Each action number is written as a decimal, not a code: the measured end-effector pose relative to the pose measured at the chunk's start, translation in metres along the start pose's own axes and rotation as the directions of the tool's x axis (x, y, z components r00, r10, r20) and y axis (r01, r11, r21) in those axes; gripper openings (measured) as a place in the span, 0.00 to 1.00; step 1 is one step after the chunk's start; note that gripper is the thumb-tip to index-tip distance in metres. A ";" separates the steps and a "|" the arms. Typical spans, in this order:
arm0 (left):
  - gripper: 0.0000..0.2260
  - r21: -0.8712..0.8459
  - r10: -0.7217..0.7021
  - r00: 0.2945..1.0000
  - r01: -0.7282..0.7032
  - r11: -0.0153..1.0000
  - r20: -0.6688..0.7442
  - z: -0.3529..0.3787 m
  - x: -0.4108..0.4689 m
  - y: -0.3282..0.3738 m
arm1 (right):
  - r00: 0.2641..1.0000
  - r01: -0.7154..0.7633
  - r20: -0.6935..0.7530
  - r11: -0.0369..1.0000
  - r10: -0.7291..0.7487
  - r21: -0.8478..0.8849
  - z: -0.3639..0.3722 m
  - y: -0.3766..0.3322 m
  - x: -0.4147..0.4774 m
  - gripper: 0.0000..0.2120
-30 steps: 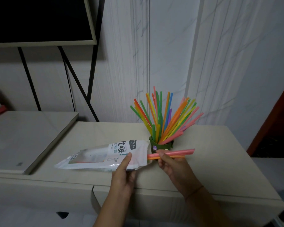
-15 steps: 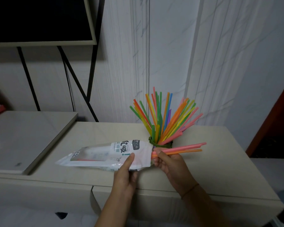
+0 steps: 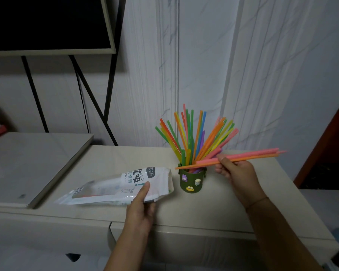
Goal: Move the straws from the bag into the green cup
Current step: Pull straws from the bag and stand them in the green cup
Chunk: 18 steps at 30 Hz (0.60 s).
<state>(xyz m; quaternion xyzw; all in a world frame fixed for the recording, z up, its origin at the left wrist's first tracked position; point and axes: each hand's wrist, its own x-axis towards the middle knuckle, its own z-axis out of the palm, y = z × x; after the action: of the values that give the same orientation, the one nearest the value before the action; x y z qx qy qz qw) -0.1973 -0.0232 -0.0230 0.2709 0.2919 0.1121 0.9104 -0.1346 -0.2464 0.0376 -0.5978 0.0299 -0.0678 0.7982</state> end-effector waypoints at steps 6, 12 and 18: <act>0.10 -0.009 0.006 1.000 -0.006 1.000 0.009 -0.001 0.001 -0.003 | 0.997 0.079 0.015 0.990 -0.078 -0.113 0.001 -0.009 0.014 0.06; 0.10 -0.009 0.008 1.000 -0.007 1.000 0.014 -0.003 0.004 -0.001 | 0.994 0.105 0.012 0.978 -0.105 -0.178 -0.003 -0.014 0.022 0.04; 0.10 0.000 -0.003 1.000 0.003 1.000 0.016 -0.004 0.005 -0.002 | 0.992 0.123 0.038 0.961 -0.117 -0.246 -0.004 -0.013 0.026 0.05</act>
<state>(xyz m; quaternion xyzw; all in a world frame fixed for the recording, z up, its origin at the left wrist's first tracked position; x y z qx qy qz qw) -0.1957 -0.0216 -0.0296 0.2712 0.2851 0.1087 0.9129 -0.1103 -0.2574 0.0494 -0.6943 -0.0075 -0.1047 0.7120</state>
